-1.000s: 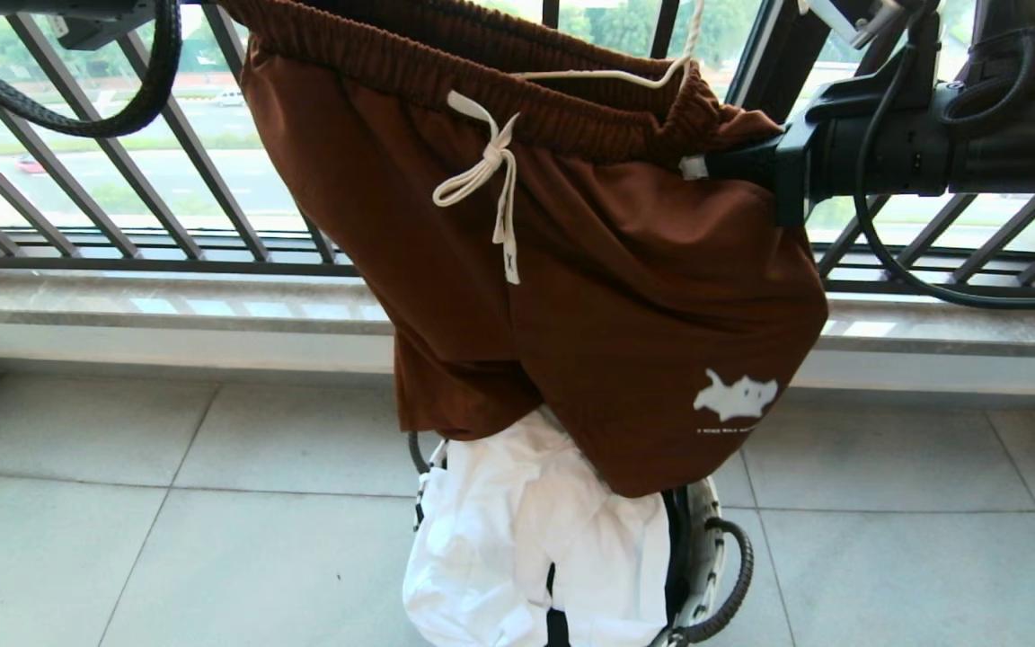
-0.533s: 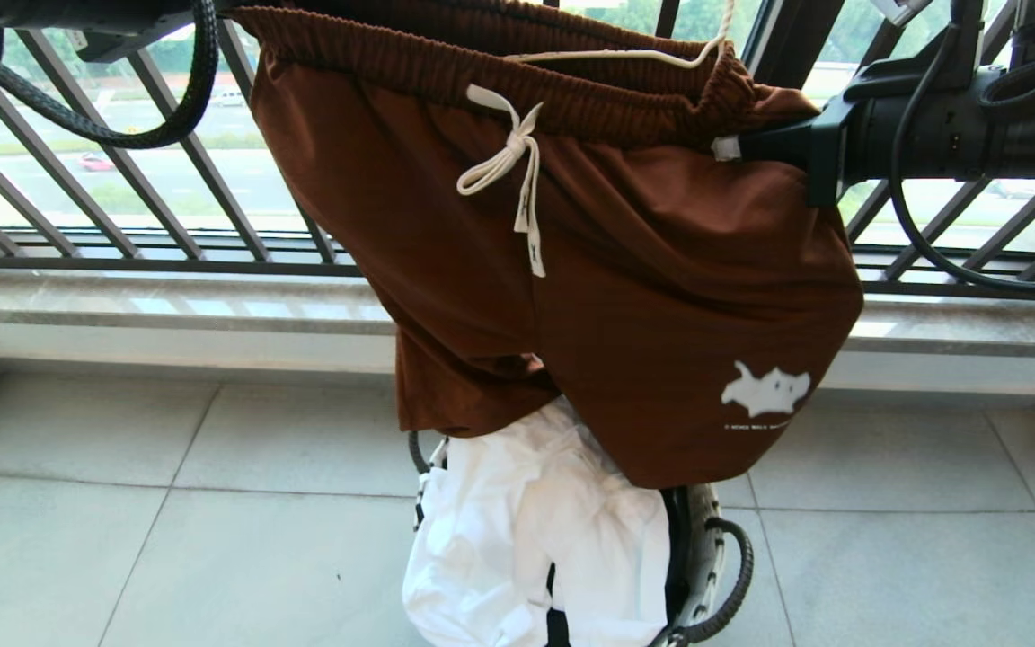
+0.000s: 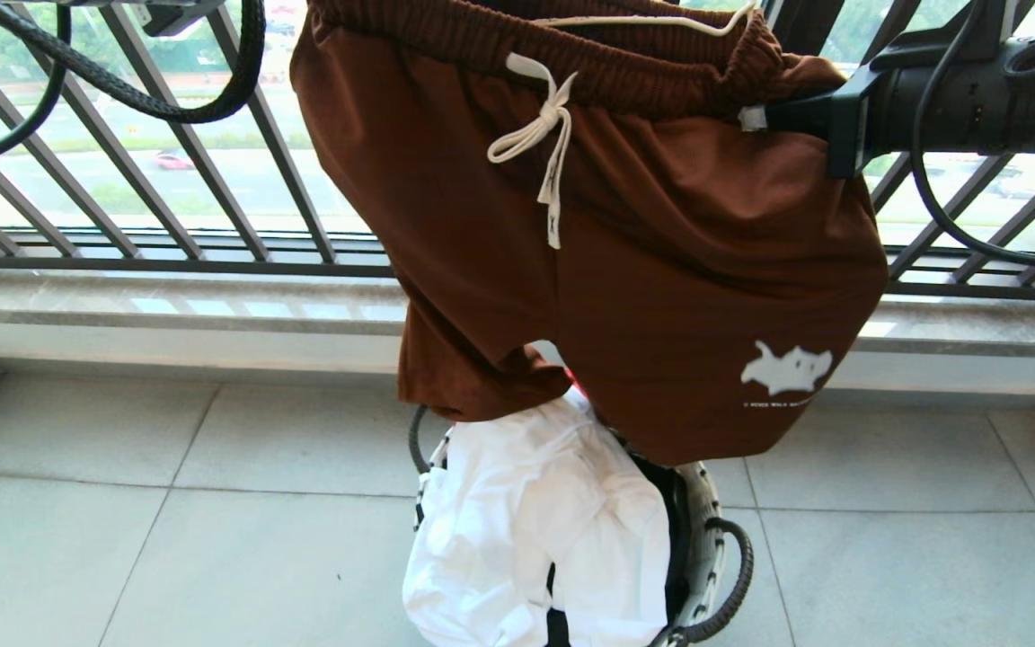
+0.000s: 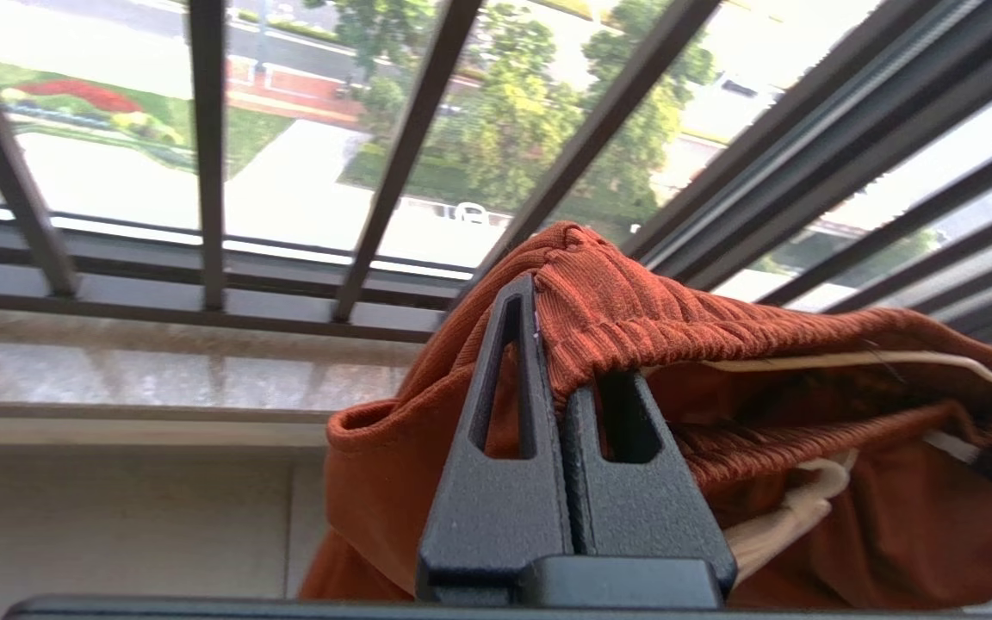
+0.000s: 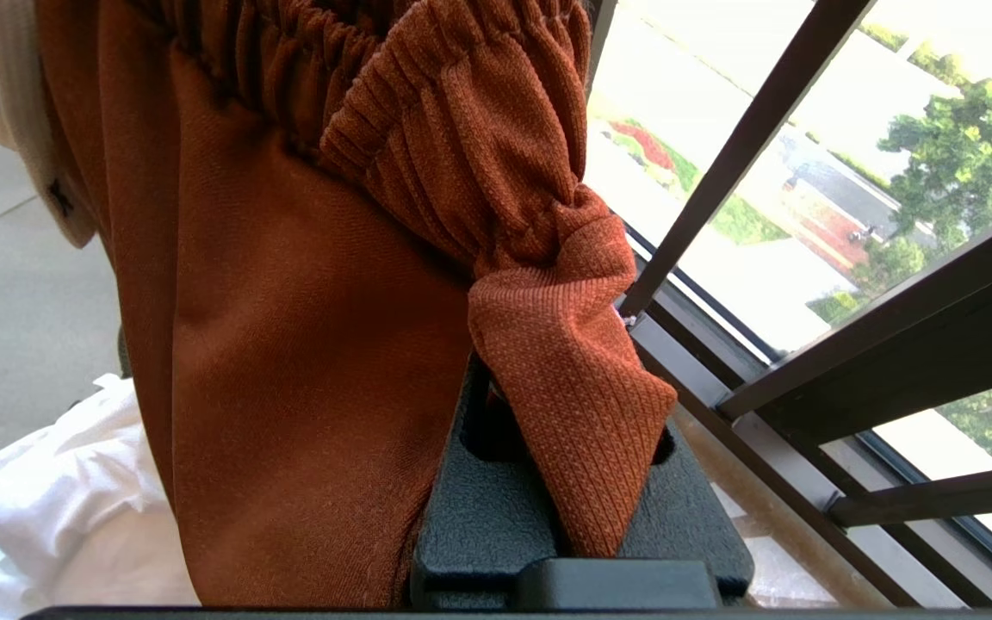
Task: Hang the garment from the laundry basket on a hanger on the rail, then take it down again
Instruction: Hang the clothes on the clothes rack
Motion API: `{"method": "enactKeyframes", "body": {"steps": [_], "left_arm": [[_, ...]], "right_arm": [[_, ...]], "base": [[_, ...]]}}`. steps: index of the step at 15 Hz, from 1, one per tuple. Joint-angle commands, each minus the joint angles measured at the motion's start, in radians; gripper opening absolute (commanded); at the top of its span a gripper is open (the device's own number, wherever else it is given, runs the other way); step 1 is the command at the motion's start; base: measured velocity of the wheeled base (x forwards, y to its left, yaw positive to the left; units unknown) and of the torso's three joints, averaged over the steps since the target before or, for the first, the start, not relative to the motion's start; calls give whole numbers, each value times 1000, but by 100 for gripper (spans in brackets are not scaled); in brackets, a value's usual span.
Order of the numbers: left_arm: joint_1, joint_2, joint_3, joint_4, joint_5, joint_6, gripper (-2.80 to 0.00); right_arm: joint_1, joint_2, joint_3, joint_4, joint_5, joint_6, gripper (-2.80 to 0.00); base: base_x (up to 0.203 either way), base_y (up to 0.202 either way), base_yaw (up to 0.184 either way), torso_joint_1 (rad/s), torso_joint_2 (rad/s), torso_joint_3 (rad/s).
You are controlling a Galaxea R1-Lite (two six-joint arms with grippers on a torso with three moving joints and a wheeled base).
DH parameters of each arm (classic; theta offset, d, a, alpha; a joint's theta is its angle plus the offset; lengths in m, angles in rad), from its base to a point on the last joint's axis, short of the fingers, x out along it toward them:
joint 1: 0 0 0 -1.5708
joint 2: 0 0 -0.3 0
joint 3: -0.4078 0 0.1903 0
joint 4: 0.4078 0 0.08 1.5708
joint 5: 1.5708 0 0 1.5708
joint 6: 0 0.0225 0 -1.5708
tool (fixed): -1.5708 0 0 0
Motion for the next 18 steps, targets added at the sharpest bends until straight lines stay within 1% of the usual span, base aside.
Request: {"method": "enactKeyframes", "body": {"steps": [1,4,7,8,9,10,12,15,18], "left_arm": [[-59,2,-2,1,-21,-3,-280],[-102,42,-2,0,-20,-12,-280],[-154,124,-1,-5,24,-85,-280],[-171,151,-2,-17,28,-109,-280],[-188,175,-2,-35,30,-128,-280],[-195,200,-2,-56,31,-135,-280],[-203,226,-2,-104,29,-138,-280],[-205,220,-4,-105,26,-136,-280],[-209,184,-2,-123,25,-135,-280]], "right_arm": [[6,39,-15,0,-10,-2,-280],[38,79,-14,-2,-23,0,-280],[78,103,-14,-13,-51,5,-280],[85,105,-15,-16,-61,16,-280],[95,104,-18,-24,-64,50,-280],[108,100,-18,-46,-64,79,-280],[125,88,-12,-52,-63,102,-280],[180,80,3,-49,-57,137,-280],[250,76,25,-52,-57,150,-280]], "base": [[0,0,0,0,0,0],[0,0,0,0,0,0],[0,0,0,0,0,0],[0,0,0,0,0,0],[0,0,0,0,0,0],[0,0,0,0,0,0],[0,0,0,0,0,0],[0,0,0,0,0,0],[0,0,0,0,0,0]]}}
